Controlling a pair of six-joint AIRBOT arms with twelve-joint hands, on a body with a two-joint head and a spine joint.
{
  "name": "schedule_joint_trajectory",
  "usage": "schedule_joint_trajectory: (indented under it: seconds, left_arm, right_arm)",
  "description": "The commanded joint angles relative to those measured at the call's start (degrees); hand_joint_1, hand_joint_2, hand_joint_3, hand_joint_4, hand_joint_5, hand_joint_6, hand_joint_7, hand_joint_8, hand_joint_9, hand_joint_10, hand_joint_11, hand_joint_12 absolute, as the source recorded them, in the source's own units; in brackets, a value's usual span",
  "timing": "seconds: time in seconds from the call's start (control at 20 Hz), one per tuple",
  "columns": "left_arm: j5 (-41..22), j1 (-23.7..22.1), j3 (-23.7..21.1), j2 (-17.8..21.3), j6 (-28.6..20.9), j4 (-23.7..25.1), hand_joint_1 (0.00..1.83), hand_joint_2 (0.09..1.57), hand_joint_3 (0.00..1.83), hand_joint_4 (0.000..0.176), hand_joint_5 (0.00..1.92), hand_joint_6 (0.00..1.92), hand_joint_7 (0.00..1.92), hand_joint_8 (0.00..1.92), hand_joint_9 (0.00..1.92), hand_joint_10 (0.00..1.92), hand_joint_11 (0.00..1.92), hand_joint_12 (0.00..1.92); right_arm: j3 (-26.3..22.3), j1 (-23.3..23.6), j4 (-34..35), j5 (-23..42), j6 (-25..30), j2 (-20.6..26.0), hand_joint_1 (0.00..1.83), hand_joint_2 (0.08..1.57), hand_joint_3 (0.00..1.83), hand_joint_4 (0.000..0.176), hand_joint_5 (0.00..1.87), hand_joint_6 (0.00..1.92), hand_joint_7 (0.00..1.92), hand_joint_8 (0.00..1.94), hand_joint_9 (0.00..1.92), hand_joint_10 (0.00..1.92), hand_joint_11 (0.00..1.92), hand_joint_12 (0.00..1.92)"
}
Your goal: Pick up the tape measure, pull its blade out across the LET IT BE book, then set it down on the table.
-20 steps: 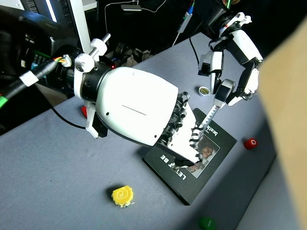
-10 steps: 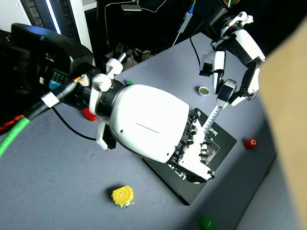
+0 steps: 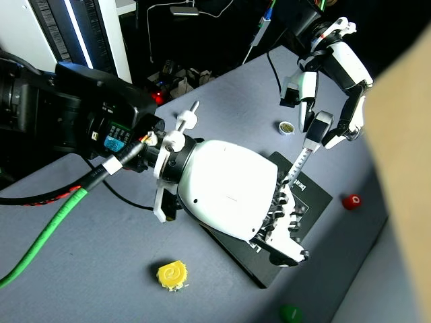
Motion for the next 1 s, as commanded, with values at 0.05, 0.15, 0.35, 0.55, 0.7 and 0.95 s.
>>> schedule_joint_trajectory:
  seconds: [0.05,0.15,0.35,0.55,0.7,0.95]
  left_arm:
    - [-6.8,-0.8,-0.4,0.7,-0.9,1.3,1.39,1.07,0.0,0.0,1.06,0.65,1.13,0.8,0.91,1.21,0.84,1.09]
    - [-6.6,-0.4,-1.4,1.3,-1.1,1.0,1.39,1.07,0.0,0.0,1.08,0.64,1.13,0.81,0.91,1.22,0.84,1.09]
    - [-6.6,0.4,-2.7,2.1,-1.2,1.2,1.39,1.07,0.0,0.0,1.08,0.64,1.13,0.81,0.91,1.21,0.84,1.09]
    - [-6.8,0.4,-2.7,2.2,-1.6,1.3,1.39,1.07,0.0,0.0,1.08,0.65,1.13,0.8,0.91,1.2,0.84,1.08]
    - [-6.8,0.4,-2.7,2.2,-1.6,1.3,1.39,1.07,0.0,0.0,1.08,0.65,1.14,0.8,0.91,1.2,0.84,1.08]
    - [-6.8,0.5,-2.7,2.2,-1.6,1.7,1.39,1.07,0.0,0.0,1.08,0.65,1.14,0.8,0.91,1.2,0.84,1.08]
  right_arm:
    - [0.5,0.3,-3.5,4.5,0.7,-0.4,1.07,1.18,0.0,0.0,0.78,0.02,0.89,0.01,0.77,0.14,0.3,1.29]
    - [0.9,0.0,-3.9,4.8,0.7,-1.0,1.07,1.18,0.0,0.0,0.77,0.02,0.89,0.02,0.77,0.14,0.3,1.29]
    - [1.0,-0.3,-4.3,5.6,0.7,-1.3,1.07,1.18,0.0,0.0,0.78,0.02,0.91,0.02,0.78,0.14,0.3,1.29]
    - [0.8,-0.6,-4.4,6.1,0.4,-0.8,1.07,1.18,0.0,0.0,0.79,0.02,0.91,0.02,0.78,0.15,0.26,1.28]
    - [-0.9,-0.9,-4.4,5.6,0.3,0.8,1.06,1.18,0.0,0.0,0.78,0.02,0.91,0.01,0.77,0.15,0.31,1.3]
    - [-2.0,-1.0,-4.4,5.8,-0.1,1.8,1.05,1.18,0.0,0.0,0.77,0.01,0.9,0.01,0.79,0.16,0.32,1.3]
